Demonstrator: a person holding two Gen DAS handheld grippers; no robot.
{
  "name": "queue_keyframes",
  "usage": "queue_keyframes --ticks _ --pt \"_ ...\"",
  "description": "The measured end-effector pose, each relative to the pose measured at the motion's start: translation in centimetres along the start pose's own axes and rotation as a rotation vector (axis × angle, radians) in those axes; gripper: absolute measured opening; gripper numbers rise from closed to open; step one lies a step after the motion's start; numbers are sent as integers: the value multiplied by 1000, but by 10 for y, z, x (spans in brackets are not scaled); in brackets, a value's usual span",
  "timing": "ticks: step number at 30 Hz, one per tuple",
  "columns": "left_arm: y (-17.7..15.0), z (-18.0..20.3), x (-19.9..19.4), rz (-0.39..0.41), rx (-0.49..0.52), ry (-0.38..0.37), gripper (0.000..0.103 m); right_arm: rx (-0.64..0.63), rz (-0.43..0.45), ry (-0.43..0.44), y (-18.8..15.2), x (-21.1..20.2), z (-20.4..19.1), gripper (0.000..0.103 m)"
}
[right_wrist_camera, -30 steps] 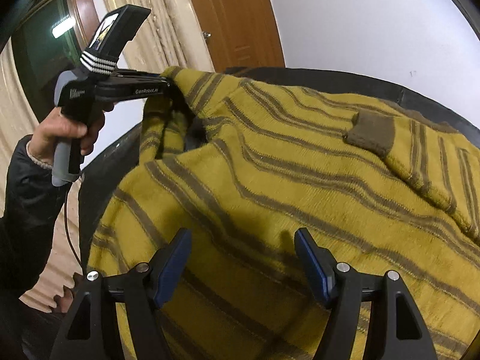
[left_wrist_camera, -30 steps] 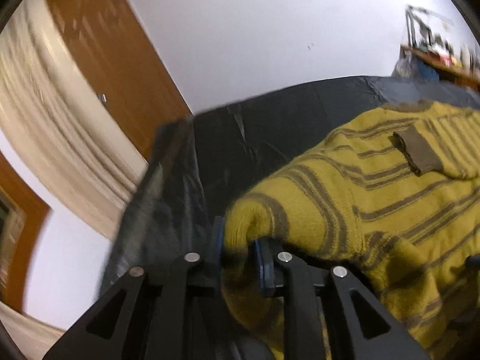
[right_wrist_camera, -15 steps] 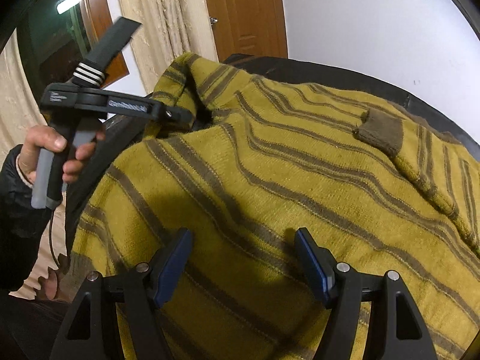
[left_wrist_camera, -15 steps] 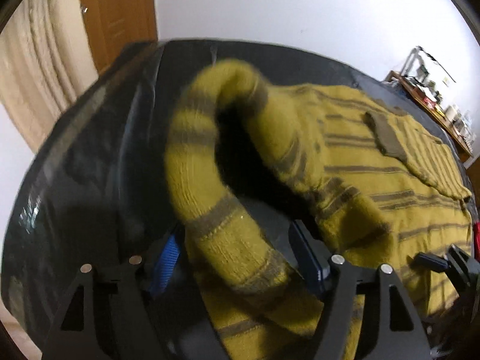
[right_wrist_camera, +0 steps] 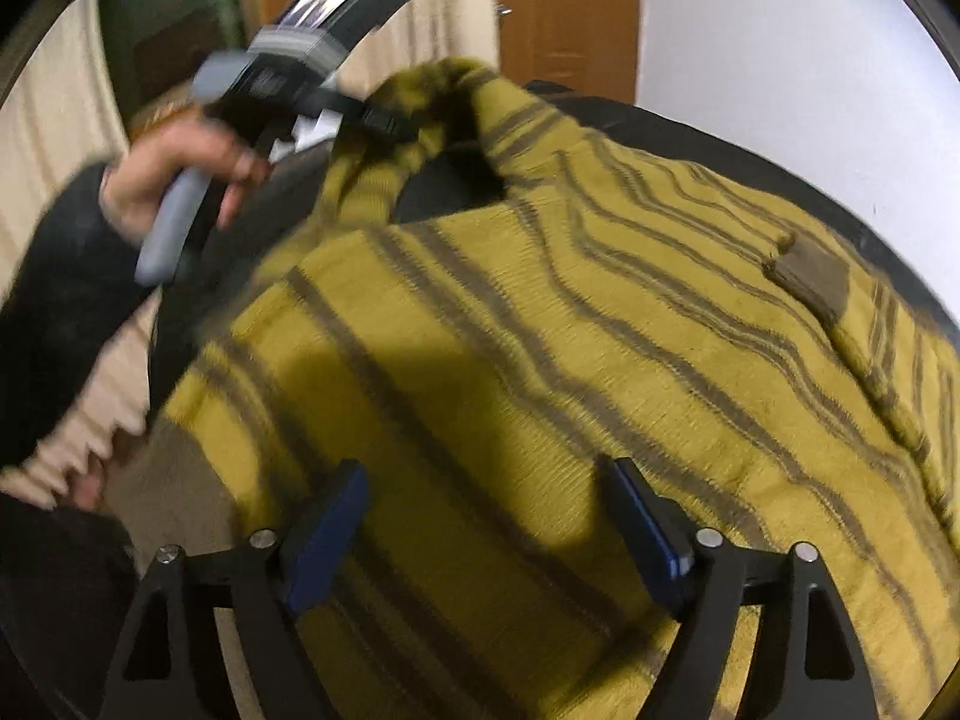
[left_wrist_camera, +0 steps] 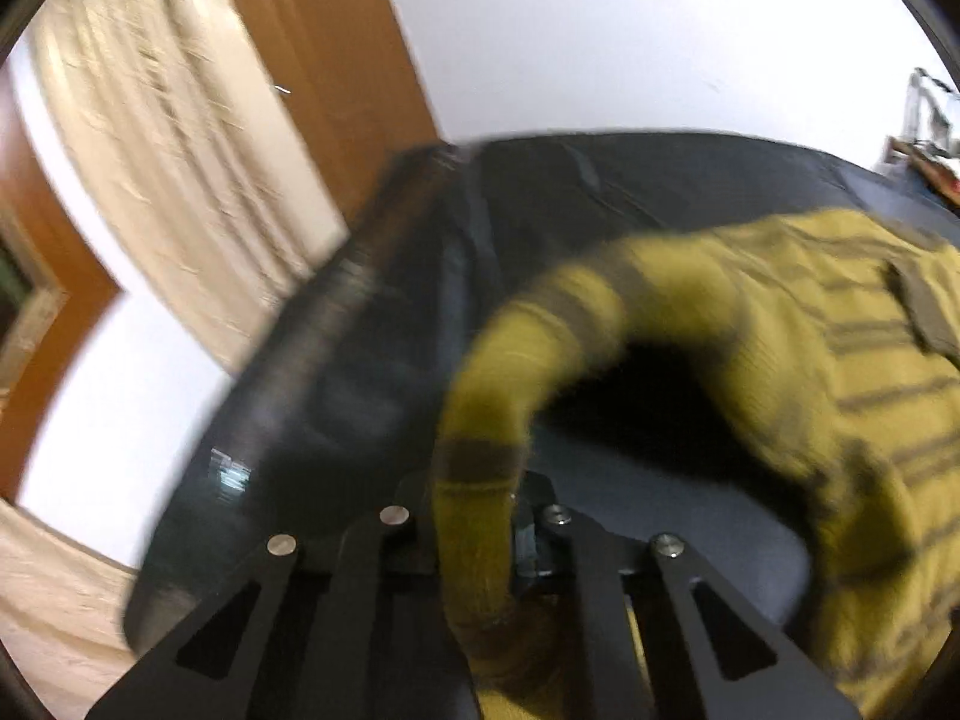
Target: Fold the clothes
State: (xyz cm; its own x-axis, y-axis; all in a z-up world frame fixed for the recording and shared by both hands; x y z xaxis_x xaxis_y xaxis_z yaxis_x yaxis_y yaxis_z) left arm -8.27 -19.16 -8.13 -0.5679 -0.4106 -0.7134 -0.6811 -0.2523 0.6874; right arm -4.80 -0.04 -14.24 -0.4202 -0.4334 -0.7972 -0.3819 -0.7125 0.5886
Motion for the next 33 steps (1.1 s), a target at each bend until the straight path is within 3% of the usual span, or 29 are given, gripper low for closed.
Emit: queue_keyframes --ticks 5,9,12,15,17,20,27,30,33 --pt "16 -11 -9 39 1 11 14 26 -3 -6 5 -3 3 85" --pt "9 -9 -7 6 31 -25 15 110 63 18 26 -6 9 85" --pt "0 -5 0 -40 37 -49 18 100 78 32 40 1 1 85" --pt "-8 -10 -1 -80 21 -98 38 45 31 12 41 15 -12 85" --pt "-17 -17 -5 -103 -15 -143 58 9 -3 -10 39 22 -18 86" --pt "-25 -29 -9 -125 -83 -190 68 -13 -4 -12 42 22 -21 86" --pt "-66 -58 -24 -223 -219 -294 70 -12 -8 -6 43 25 -20 88" --pt "-83 -62 -35 -213 -223 -316 70 -13 -9 -3 42 25 -21 90" --pt "-101 -59 -50 -208 -200 -393 70 -15 -8 3 42 24 -21 91"
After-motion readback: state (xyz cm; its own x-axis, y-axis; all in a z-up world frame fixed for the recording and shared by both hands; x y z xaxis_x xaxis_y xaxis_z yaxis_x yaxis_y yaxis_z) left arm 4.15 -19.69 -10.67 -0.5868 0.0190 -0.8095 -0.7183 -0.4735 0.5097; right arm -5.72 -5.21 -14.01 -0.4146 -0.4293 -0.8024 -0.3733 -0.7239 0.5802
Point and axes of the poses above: each gripper's, at about its wrist camera, not at the fingertips, and x roughly the way its jaws point, z to its right, y to its top, the point moved 5 cm from there along x, roughly the way its jaws point, and after that the axes turned 12 degrees about -x, right-handed, at the moved point
